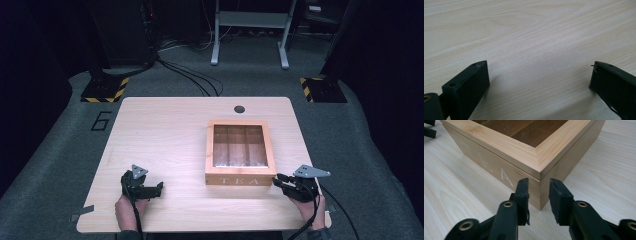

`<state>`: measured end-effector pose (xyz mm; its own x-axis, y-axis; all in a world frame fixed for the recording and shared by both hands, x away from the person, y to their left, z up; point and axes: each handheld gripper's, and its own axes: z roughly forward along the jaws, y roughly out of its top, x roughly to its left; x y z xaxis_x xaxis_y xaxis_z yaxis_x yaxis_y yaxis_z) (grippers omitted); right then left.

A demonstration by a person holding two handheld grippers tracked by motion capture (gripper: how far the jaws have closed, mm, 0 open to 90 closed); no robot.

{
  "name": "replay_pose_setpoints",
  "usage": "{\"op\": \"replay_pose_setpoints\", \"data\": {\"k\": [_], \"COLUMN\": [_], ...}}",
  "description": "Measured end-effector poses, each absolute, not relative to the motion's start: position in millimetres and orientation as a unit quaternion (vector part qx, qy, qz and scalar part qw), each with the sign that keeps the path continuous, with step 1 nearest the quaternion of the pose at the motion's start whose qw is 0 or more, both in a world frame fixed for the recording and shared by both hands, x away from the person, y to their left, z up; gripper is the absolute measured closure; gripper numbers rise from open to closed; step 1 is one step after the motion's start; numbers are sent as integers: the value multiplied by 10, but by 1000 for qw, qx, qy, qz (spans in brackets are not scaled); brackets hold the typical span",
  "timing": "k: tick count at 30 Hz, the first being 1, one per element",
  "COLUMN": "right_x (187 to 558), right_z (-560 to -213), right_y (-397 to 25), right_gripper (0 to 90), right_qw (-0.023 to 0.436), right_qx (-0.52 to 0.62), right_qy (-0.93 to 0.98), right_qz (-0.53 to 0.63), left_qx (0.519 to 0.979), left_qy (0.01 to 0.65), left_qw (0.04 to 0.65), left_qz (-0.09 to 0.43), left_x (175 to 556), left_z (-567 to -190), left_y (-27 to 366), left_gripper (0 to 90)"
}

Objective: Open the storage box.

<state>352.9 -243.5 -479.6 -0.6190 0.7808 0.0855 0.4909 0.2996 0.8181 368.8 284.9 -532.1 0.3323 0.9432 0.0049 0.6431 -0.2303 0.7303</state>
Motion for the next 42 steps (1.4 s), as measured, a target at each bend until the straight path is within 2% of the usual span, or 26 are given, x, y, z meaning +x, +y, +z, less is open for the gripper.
{"op": "replay_pose_setpoints", "data": {"k": [3, 7, 19, 42], "right_x": [3535, 3526, 3521, 3537], "right_z": [-4805, -4805, -4803, -4747], "right_y": [-2437, -2440, -2471, -2500], "right_gripper": [771, 804, 851, 853], "right_qw": [168, 174, 173, 174], "right_qx": [398, 393, 387, 382], "right_qy": [789, 789, 790, 767], "right_qz": [437, 438, 442, 485], "left_qx": [749, 749, 749, 750], "left_qy": [529, 529, 529, 528], "left_qw": [324, 323, 324, 323], "left_qz": [232, 232, 232, 232], "left_x": [3688, 3688, 3688, 3687], "left_z": [-5321, -5321, -5321, -5320], "left_y": [2849, 2849, 2849, 2850], "left_gripper": [21, 21, 21, 21]}}
